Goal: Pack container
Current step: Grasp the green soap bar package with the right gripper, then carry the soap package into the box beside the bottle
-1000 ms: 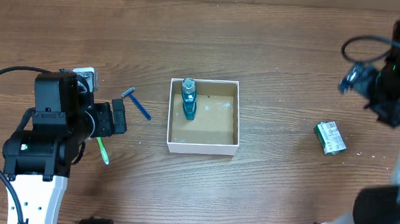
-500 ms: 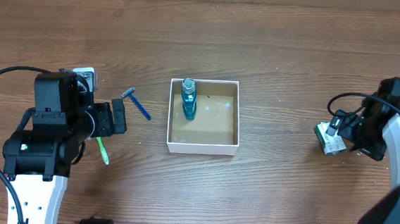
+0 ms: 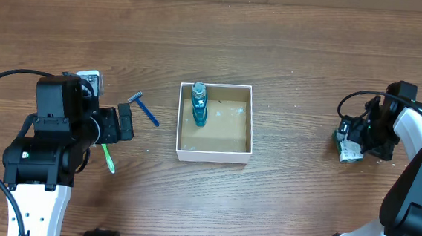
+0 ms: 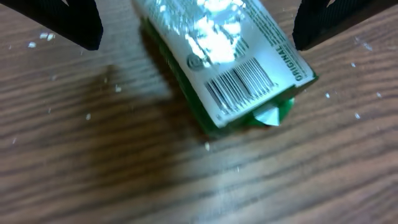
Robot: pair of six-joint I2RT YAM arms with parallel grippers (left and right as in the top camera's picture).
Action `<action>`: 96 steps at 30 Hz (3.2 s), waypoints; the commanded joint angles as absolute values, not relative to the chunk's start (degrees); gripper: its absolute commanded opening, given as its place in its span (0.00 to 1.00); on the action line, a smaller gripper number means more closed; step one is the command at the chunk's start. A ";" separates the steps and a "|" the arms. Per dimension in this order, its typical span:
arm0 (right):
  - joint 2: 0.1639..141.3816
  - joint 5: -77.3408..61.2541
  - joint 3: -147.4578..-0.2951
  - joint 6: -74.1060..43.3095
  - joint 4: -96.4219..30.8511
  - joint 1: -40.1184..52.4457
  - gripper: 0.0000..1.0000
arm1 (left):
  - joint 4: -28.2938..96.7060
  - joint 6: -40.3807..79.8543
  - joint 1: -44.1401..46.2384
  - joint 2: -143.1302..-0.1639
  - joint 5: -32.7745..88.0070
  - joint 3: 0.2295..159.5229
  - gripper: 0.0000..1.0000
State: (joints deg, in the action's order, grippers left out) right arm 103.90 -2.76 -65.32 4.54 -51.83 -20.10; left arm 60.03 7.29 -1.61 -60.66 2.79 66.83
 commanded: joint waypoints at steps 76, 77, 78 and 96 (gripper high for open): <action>104.97 4.45 -93.21 -31.46 -64.66 36.69 0.04 | 61.06 6.42 -1.48 -60.75 2.39 67.99 1.00; 106.08 4.45 -93.21 -31.29 -63.88 36.69 0.04 | 61.06 6.42 -1.48 -60.75 2.39 67.99 1.00; 107.09 4.45 -93.21 -31.29 -63.18 36.69 0.04 | 61.06 6.42 -1.48 -60.75 2.37 67.99 1.00; 115.98 6.00 -93.21 -31.11 -56.21 34.83 0.49 | 61.10 6.42 -1.48 -60.75 2.37 67.99 1.00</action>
